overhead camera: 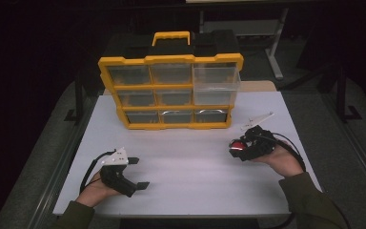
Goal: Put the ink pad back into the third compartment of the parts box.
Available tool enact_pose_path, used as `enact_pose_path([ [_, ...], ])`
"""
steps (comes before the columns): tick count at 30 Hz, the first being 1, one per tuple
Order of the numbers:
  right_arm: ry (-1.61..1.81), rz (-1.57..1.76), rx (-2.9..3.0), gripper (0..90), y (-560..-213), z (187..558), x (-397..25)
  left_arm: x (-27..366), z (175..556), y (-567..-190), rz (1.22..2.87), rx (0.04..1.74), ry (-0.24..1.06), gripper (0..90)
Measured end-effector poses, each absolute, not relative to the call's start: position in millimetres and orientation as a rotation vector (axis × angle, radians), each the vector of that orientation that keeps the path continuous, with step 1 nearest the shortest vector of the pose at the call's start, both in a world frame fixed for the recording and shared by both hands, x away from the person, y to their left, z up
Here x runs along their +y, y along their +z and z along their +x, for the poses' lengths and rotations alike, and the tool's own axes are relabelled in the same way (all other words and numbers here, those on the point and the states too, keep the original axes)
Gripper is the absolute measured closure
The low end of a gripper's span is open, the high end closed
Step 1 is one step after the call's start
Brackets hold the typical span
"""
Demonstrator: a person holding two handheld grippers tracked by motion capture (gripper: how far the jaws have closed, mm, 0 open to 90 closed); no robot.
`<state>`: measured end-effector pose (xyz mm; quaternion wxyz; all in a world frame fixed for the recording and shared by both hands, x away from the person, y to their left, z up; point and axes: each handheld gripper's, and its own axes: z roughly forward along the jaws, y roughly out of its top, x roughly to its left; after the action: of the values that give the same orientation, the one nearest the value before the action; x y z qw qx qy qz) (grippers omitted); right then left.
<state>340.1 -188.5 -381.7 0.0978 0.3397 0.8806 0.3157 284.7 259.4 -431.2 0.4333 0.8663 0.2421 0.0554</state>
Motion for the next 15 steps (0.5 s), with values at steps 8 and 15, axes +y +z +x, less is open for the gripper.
enact_pose_path([
  [8,0.926,0.984,2.614,28.8,-361,343,-193,260,285,-431,2.159,0.604,0.140,0.0],
  [15,0.934,0.979,2.611,28.9,-340,347,-197,260,284,-431,2.160,0.603,0.139,0.0],
])
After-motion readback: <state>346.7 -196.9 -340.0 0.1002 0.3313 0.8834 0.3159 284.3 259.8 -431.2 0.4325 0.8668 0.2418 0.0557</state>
